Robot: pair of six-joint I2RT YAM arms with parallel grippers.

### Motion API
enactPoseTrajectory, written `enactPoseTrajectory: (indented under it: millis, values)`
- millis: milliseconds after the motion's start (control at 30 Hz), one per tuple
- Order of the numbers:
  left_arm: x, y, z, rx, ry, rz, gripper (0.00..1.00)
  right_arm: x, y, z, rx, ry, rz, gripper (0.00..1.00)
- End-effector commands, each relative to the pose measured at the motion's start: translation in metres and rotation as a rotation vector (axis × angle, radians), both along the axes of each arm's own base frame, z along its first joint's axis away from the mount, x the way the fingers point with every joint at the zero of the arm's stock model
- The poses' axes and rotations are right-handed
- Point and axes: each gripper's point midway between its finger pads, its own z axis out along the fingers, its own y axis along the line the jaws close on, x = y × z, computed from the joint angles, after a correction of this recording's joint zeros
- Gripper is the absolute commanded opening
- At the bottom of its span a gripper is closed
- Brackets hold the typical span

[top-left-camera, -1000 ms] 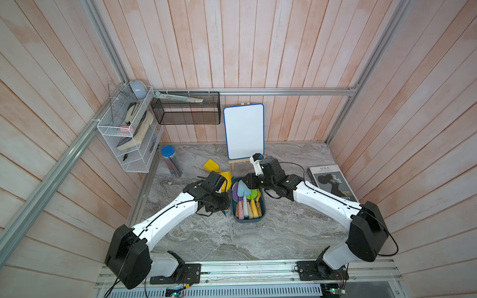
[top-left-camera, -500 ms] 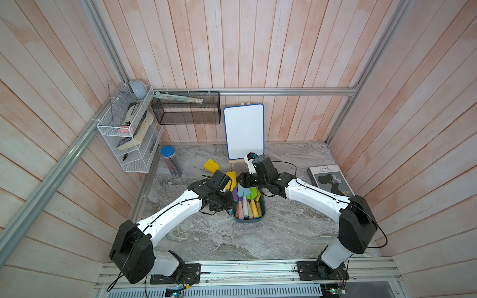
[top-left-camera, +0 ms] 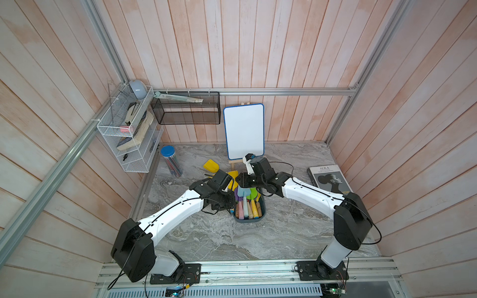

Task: Put the shovel into the storage box
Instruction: Pick up the shovel from the center of the board, then place the shovel in the storage box.

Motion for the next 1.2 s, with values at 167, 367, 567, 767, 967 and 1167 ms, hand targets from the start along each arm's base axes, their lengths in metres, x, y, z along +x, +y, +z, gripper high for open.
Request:
enactPoseTrajectory:
  millis: [167,367,567,767,967,1167]
  values:
    - [0.007,-0.014,0.017,-0.046,-0.043,-0.019,0.12,0.006,0.009,-0.001,0.003,-0.003,-0.002,0.29]
    - [0.007,-0.015,0.016,-0.046,-0.042,-0.021,0.12,0.007,0.007,-0.005,-0.012,0.001,-0.009,0.19]
    - [0.007,-0.016,0.017,-0.049,-0.041,-0.022,0.16,0.008,0.006,-0.007,-0.021,0.001,-0.015,0.01]
    - [0.007,-0.021,0.024,-0.083,-0.057,-0.037,0.61,0.009,0.002,-0.009,-0.038,-0.006,-0.028,0.00]
    - [0.006,-0.022,0.037,-0.112,-0.096,-0.050,0.76,0.011,-0.006,-0.007,-0.047,-0.025,-0.022,0.00]
    - [0.003,-0.021,0.048,-0.143,-0.139,-0.067,0.79,0.013,-0.032,-0.008,-0.027,-0.035,-0.012,0.00]
